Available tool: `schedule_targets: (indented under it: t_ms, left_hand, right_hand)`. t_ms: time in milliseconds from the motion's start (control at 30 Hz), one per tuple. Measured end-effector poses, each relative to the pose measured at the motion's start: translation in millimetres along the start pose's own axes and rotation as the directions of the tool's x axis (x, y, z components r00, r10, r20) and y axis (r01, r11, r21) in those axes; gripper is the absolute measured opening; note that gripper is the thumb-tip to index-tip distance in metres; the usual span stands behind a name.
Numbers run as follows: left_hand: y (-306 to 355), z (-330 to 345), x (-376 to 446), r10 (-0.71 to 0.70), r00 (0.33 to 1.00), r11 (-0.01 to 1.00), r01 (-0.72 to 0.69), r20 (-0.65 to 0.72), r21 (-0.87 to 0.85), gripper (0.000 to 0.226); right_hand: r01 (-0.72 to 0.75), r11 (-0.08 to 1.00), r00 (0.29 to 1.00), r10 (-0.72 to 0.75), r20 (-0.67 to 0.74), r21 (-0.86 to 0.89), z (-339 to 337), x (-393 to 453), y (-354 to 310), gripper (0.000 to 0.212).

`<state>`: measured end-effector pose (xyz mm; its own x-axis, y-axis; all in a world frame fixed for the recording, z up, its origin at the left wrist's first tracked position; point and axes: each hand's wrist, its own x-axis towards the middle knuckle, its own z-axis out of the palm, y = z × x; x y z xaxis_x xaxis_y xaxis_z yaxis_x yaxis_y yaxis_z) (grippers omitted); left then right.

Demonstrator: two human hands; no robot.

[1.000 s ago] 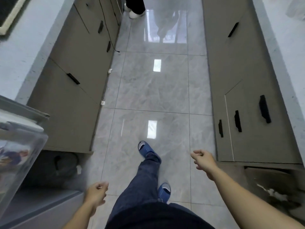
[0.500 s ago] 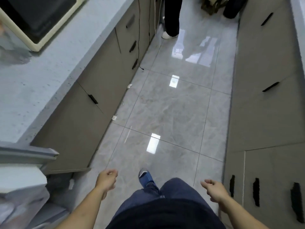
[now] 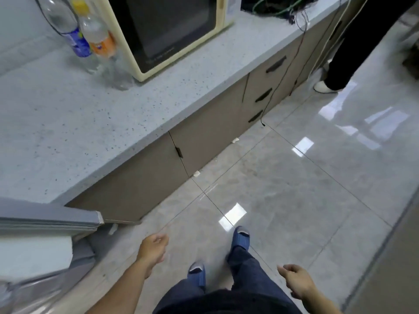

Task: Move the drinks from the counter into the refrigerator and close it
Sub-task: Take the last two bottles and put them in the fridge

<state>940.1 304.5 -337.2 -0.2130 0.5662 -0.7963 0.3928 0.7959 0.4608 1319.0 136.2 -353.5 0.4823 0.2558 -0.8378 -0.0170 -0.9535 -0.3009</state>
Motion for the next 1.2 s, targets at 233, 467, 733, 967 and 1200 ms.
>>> schedule_targets:
  t_ms: [233,467,733,967,1200]
  left_hand:
    - [15.4,14.4,-12.5,-0.165,0.968,0.962,0.114,-0.191,-0.249,0.021]
    - [82.8,15.4,-18.3,-0.115,0.926,0.905,-0.051,-0.359,-0.423,0.015]
    - [234.0,-77.5,17.6,0.184,0.786,0.738,-0.507,-0.591,-0.445,0.014]
    - [387.6,-206.9,55.6,0.290,0.614,0.641,-0.694,-0.734,-0.327,0.022]
    - [498.1,-298.7,82.5,0.617,0.425,0.708,-0.666,-0.662,0.234,0.055]
  right_hand:
    - [0.296,0.944,0.953,-0.280,0.119,-0.144,-11.9,58.4,-168.0,0.027]
    - [0.687,0.725,0.707,-0.652,0.276,-0.046,49.0,3.2,-343.4,0.022]
    - [0.979,0.197,0.165,-0.913,0.373,0.050,134.7,-110.7,-516.9,0.041]
    - [0.927,-0.375,-0.362,-0.889,0.282,0.006,182.0,-213.0,-643.6,0.053]
    - [0.915,-0.344,-0.224,-0.867,0.444,-0.211,221.0,-227.6,-702.3,0.071]
